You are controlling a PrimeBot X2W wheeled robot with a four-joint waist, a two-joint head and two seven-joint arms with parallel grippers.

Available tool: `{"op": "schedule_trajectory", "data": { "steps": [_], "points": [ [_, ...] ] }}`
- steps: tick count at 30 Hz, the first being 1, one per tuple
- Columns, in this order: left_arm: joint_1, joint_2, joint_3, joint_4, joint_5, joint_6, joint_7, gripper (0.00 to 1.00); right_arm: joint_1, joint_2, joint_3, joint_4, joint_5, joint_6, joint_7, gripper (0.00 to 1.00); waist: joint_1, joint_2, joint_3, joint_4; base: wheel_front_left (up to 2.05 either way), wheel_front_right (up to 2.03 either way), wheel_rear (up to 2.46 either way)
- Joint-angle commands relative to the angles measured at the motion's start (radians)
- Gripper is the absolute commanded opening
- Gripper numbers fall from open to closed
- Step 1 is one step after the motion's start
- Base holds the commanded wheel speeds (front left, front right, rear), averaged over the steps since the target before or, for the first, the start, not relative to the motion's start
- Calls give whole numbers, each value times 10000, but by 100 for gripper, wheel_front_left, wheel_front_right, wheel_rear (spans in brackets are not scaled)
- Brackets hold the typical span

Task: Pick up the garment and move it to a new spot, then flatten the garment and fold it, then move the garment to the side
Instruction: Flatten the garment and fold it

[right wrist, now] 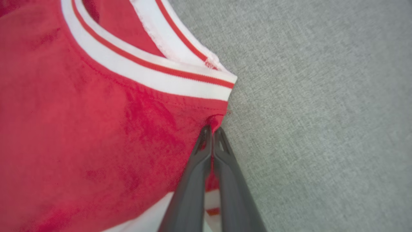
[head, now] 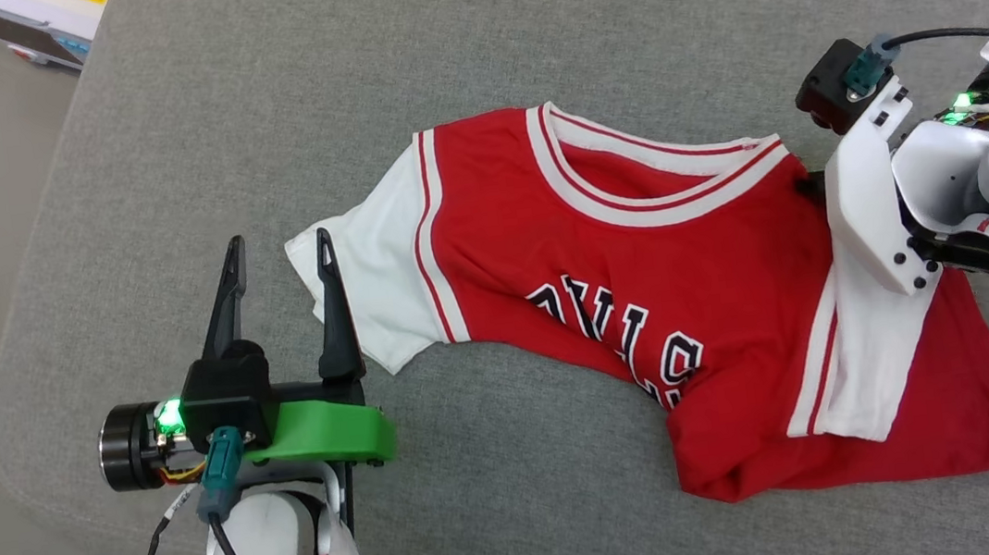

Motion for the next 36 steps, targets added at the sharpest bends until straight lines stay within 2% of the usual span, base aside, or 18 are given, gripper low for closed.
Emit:
{"op": "schedule_trajectory", "data": {
  "steps": [1,6,10,17,21,28,32,36],
  "points": [
    [43,-48,71,45,126,-66,-57,100,-47,10,139,-145,-45,-4,-406,0,-1,0,-450,-390,0,0,0],
    [371,-26,244,171,253,-135,-57,100,-72,-535,-98,-1096,-40,-4,-2021,0,-1,0,-1138,-785,0,0,0],
    [755,-14,345,204,320,-164,-57,100,363,-1385,-631,-2054,-139,-4,-2783,0,-1,0,-1609,-1117,0,0,0],
    [1393,26,507,246,379,-193,-57,100,2078,-2962,-2635,-3375,-189,-4,-3318,0,-1,0,-2126,-1707,0,0,0],
    [1653,53,598,245,409,-188,-57,100,3423,-3637,-4174,-3789,-224,-4,-3312,0,-1,0,-2296,-2016,0,0,0],
    [1800,59,678,196,446,-201,-57,100,5587,-4344,-7183,-3976,-458,-4,-2835,0,-1,0,-2256,-2441,0,0,0],
    [1686,30,635,134,467,-216,-57,100,6596,-4480,-8737,-3877,-725,-4,-2279,0,-1,0,-2056,-2453,0,0,0],
    [1518,-9,568,105,455,-250,-57,100,7377,-4196,-9983,-3786,-1044,-4,-1775,0,-1,0,-1739,-2330,0,0,0]
  ]
}}
